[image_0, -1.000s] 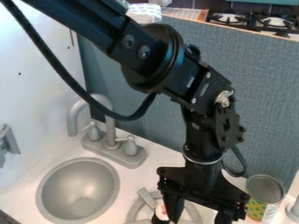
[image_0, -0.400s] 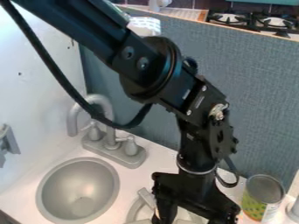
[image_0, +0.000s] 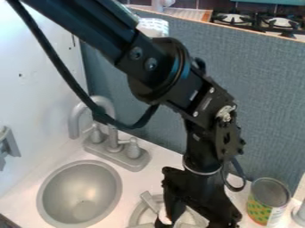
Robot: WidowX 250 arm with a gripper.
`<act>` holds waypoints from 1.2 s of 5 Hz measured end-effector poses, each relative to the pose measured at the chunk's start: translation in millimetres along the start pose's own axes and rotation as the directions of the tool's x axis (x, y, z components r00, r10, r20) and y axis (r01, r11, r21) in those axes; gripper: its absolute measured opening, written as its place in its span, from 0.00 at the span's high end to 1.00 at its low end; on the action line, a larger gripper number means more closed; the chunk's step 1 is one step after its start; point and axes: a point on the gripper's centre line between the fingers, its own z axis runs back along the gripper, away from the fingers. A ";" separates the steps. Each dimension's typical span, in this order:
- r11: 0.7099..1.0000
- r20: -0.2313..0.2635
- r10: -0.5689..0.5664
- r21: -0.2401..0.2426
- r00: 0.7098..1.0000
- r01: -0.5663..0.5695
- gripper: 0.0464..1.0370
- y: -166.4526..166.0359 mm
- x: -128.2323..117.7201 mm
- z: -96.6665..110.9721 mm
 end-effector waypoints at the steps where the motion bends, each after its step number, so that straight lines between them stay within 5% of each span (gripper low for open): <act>1: 0.997 -0.036 -0.074 -0.011 0.997 0.074 0.03 -2.1 1.6 -11.2; 2: 0.990 -0.055 -0.139 -0.038 0.989 0.137 0.03 -6.3 3.5 -19.0; 5: 0.991 -0.190 -0.100 0.066 0.977 0.114 0.03 -1.4 3.4 -37.6; 6: 0.994 -0.179 -0.081 0.054 0.981 0.092 0.03 -4.5 4.7 -38.5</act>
